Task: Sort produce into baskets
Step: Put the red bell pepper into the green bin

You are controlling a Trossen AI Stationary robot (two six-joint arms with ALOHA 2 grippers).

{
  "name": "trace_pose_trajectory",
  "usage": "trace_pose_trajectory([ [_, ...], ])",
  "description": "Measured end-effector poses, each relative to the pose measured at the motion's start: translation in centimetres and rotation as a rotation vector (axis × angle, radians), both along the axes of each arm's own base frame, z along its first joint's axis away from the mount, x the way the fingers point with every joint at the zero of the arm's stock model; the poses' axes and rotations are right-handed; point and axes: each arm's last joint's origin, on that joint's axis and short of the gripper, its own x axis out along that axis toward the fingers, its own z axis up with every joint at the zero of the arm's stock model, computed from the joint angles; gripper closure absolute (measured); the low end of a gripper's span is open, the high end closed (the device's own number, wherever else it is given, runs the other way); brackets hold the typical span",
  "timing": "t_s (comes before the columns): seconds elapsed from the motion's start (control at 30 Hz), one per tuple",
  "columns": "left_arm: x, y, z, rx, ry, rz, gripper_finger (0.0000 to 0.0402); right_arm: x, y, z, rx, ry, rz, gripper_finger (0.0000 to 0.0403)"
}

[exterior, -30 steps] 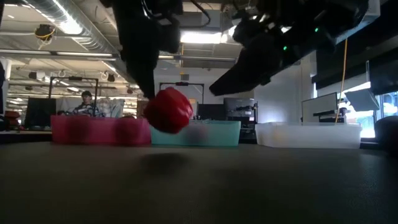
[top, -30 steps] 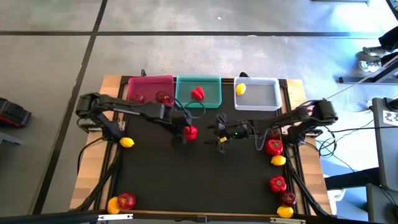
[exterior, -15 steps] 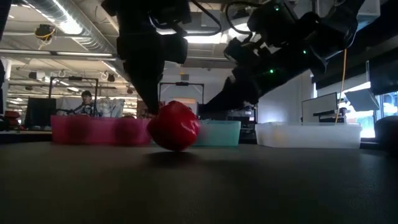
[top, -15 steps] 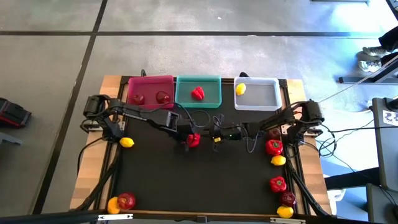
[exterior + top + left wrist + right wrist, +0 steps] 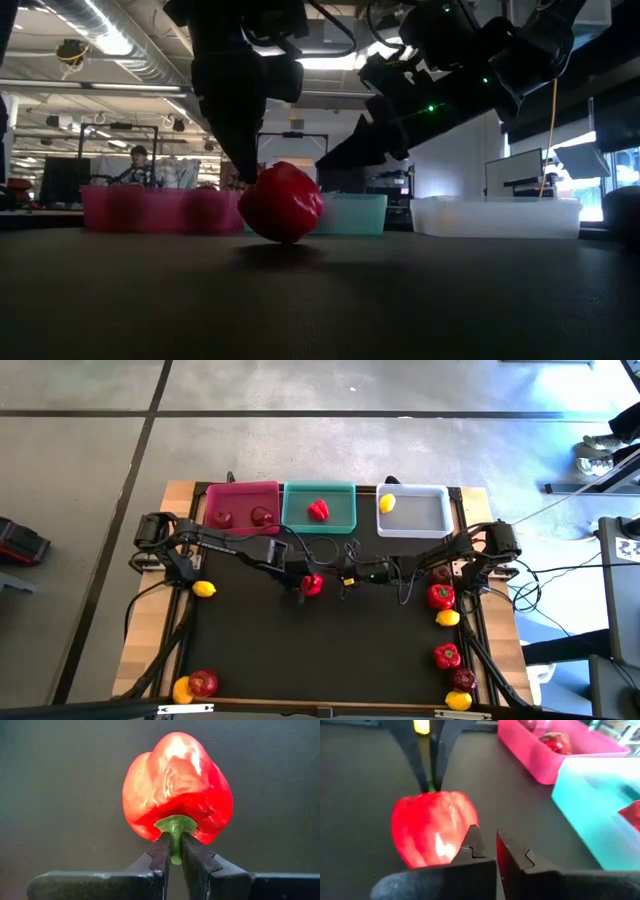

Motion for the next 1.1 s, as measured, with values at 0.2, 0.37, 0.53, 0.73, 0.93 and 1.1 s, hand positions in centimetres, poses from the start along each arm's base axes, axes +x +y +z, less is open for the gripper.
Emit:
trace_pose_trajectory([
  [0.2,0.2,0.0,0.3,-0.003,-0.029,0.017,0.0371,0.3,0.1,-1.1,0.008,0.016,0.011,0.0402],
  [0.37,0.7,0.0,1.2,-0.010,-0.059,0.029,0.0369,0.4,0.1,-2.4,0.024,0.054,0.002,0.0402],
  [0.53,1.2,0.0,1.6,-0.012,-0.106,0.028,0.0365,0.4,0.1,-3.0,0.025,0.071,0.001,0.0402],
  [0.73,1.5,0.0,1.8,-0.009,-0.141,0.021,0.0371,0.6,0.2,-3.7,0.038,0.069,0.010,0.0402],
  [0.93,1.5,0.1,1.8,-0.006,-0.141,0.020,0.0372,0.5,0.2,-4.0,0.031,0.099,0.017,0.0402],
  [1.1,1.4,0.3,1.7,-0.004,-0.126,0.029,0.0372,0.5,0.2,-4.0,0.024,0.105,0.012,0.0402],
])
